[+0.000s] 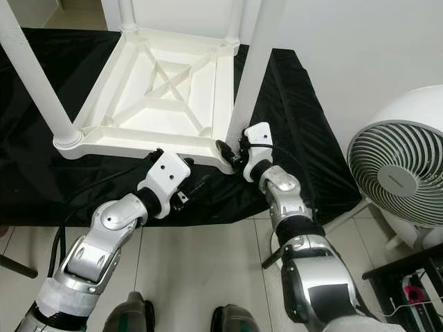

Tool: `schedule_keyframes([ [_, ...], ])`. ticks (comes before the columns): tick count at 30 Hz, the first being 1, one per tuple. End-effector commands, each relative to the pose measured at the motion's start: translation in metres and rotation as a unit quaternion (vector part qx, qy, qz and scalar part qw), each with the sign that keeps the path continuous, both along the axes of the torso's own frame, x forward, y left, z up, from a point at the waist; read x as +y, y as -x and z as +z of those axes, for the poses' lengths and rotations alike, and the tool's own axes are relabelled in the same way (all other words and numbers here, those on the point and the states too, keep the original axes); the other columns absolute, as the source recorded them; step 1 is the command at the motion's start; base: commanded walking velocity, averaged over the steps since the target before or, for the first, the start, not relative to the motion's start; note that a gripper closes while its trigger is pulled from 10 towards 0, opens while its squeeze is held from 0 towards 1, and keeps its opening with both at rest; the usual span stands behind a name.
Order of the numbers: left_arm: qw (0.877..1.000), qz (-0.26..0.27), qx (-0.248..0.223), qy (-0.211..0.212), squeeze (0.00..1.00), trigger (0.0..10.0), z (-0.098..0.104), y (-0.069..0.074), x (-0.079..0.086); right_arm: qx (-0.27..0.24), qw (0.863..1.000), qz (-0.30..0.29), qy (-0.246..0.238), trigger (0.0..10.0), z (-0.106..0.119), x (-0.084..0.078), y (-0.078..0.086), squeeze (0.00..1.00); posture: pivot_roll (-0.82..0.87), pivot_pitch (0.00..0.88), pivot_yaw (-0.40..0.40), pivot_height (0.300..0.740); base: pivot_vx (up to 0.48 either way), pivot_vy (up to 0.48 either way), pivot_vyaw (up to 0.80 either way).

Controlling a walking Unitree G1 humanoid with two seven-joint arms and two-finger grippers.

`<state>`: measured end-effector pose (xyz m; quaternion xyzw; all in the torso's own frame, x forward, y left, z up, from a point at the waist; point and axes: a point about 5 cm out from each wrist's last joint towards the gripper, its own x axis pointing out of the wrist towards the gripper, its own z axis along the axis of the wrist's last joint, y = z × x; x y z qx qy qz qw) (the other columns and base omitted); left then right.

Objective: Building children table

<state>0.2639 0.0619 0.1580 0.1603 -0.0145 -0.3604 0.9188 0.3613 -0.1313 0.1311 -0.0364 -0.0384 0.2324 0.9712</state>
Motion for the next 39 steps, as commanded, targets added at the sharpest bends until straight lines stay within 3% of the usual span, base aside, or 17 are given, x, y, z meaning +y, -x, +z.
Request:
schedule_keyframes([
  [1, 1.000, 0.009, 0.003, 0.002, 0.00, 10.0, -0.002, 0.001, -0.002, 0.002, 0.998, -0.070, -0.003, 10.0, 0.000, -0.012, -0.002, 0.00, 0.05, 0.067, -0.067, 0.740, 0.000, 0.000, 0.00],
  [3, 1.000, 0.009, 0.004, 0.002, 0.00, 10.0, -0.002, 0.001, -0.002, 0.003, 0.996, -0.091, -0.005, 10.0, 0.000, -0.011, -0.002, 0.00, 0.05, 0.067, -0.067, 0.740, 0.000, 0.000, 0.00],
  [5, 1.000, 0.009, 0.005, 0.002, 0.00, 10.0, -0.003, 0.001, -0.003, 0.001, 0.987, -0.161, -0.024, 10.0, 0.000, -0.004, -0.001, 0.00, 0.05, 0.066, -0.069, 0.740, 0.000, 0.000, 0.00],
  [11, 1.000, 0.009, 0.004, 0.004, 0.00, 10.0, -0.002, 0.001, -0.004, 0.015, 0.979, -0.198, -0.053, 10.0, -0.002, 0.008, 0.002, 0.00, 0.05, 0.062, -0.074, 0.740, 0.000, 0.000, 0.00],
  [13, 1.000, 0.009, 0.004, 0.004, 0.00, 10.0, -0.002, 0.000, -0.004, 0.017, 0.981, -0.186, -0.061, 10.0, -0.002, 0.019, 0.005, 0.00, 0.05, 0.060, -0.073, 0.740, 0.000, 0.000, 0.00],
  [16, 1.000, 0.009, 0.003, 0.004, 0.00, 10.0, -0.002, 0.000, -0.004, 0.016, 0.982, -0.176, -0.064, 10.0, -0.001, 0.023, 0.007, 0.00, 0.05, 0.058, -0.073, 0.740, 0.000, 0.000, 0.00],
  [17, 1.000, 0.009, 0.003, 0.004, 0.00, 10.0, -0.002, 0.000, -0.004, 0.015, 0.983, -0.172, -0.064, 10.0, -0.001, 0.021, 0.007, 1.00, 0.05, 0.057, -0.076, 0.740, 0.000, 0.000, 0.00],
  [25, 1.000, 0.012, 0.001, 0.005, 0.00, 10.0, -0.002, -0.001, -0.004, -0.002, 0.990, -0.131, -0.060, 10.0, 0.007, 0.013, 0.008, 1.00, 0.05, 0.050, -0.082, 0.740, 0.000, 0.000, 0.00],
  [28, 1.000, 0.011, 0.001, 0.005, 0.00, 10.0, -0.002, -0.002, -0.004, -0.002, 0.997, -0.067, -0.041, 10.0, 0.009, 0.011, 0.008, 1.00, 0.05, 0.043, -0.080, 0.740, 0.000, 0.000, 0.00],
  [29, 1.000, 0.011, 0.000, 0.004, 0.00, 10.0, -0.002, -0.002, -0.004, -0.003, 0.998, -0.048, -0.032, 10.0, 0.010, 0.011, 0.009, 0.01, 0.05, 0.043, -0.080, 0.740, 0.000, 0.000, 0.00],
  [32, 1.000, 0.010, -0.001, 0.004, 0.00, 10.0, -0.001, -0.003, -0.003, -0.007, 1.000, 0.009, -0.012, 10.0, 0.012, 0.010, 0.010, 0.00, 0.05, 0.039, -0.076, 0.740, 0.000, 0.000, 0.00],
  [36, 1.000, 0.010, -0.002, 0.003, 0.00, 10.0, -0.001, -0.003, -0.003, -0.006, 1.000, 0.023, -0.009, 10.0, 0.013, 0.010, 0.010, 0.00, 0.05, 0.039, -0.076, 0.740, 0.000, 0.000, 0.00],
  [39, 1.000, 0.006, -0.003, 0.002, 0.00, 10.0, -0.001, -0.003, -0.004, -0.002, 0.998, 0.066, 0.006, 10.0, 0.013, 0.005, 0.008, 0.00, 0.05, 0.034, -0.067, 0.740, 0.000, 0.000, 0.00],
])
